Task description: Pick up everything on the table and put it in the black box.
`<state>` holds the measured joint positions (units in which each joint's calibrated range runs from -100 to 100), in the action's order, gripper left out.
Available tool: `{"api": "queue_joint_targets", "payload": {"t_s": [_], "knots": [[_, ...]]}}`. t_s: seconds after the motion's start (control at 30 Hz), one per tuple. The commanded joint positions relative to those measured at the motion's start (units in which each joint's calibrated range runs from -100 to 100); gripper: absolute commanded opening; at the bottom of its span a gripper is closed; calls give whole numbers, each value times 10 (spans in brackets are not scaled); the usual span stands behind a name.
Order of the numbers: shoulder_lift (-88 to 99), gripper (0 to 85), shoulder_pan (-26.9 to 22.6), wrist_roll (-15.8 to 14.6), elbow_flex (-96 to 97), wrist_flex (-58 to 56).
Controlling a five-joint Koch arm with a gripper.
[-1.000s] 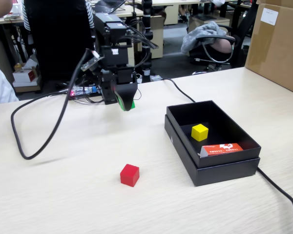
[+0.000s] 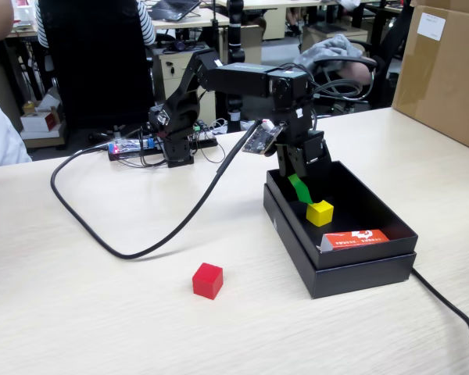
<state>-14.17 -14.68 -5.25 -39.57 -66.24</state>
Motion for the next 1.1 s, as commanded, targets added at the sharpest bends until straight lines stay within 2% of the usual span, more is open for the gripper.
{"api": "queue_joint_targets", "payload": {"t_s": [0.0, 0.07, 0.27, 0.33, 0.43, 0.47, 0.57, 0.63, 0.7, 1.07], "knots": [[-5, 13, 0, 0, -30, 5], [-15, 81, 0, 1, -21, 4], [-33, 81, 0, 0, 1, 4], [-34, 140, 0, 0, 15, 4], [-39, 152, 0, -1, 29, 4], [-38, 259, 0, -9, 42, 2], [-30, 289, 0, -9, 48, 0], [-16, 375, 0, -11, 56, 0], [2, 416, 0, -11, 64, 0], [232, 456, 14, -6, 75, 14]]}}
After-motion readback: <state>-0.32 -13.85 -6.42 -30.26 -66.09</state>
